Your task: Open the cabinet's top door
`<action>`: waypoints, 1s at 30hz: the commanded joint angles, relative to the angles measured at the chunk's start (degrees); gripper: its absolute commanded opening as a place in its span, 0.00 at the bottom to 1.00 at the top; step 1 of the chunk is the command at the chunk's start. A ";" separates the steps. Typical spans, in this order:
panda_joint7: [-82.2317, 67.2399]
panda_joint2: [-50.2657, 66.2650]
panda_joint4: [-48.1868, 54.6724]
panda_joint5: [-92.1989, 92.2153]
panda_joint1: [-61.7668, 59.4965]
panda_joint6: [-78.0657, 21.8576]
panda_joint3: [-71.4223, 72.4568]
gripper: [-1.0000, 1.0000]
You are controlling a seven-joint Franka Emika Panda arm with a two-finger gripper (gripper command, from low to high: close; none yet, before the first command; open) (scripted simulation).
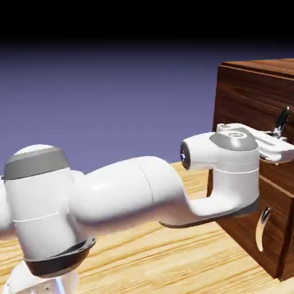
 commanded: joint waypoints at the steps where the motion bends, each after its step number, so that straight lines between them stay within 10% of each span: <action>1: 1.08 0.77 -2.08 0.01 -1.82 -1.64 0.91 0.00; 21: 40.04 28.36 -22.07 -0.60 -43.12 -12.96 34.12 0.00; 30: 32.05 23.45 -32.33 16.82 -57.64 -19.07 50.78 0.00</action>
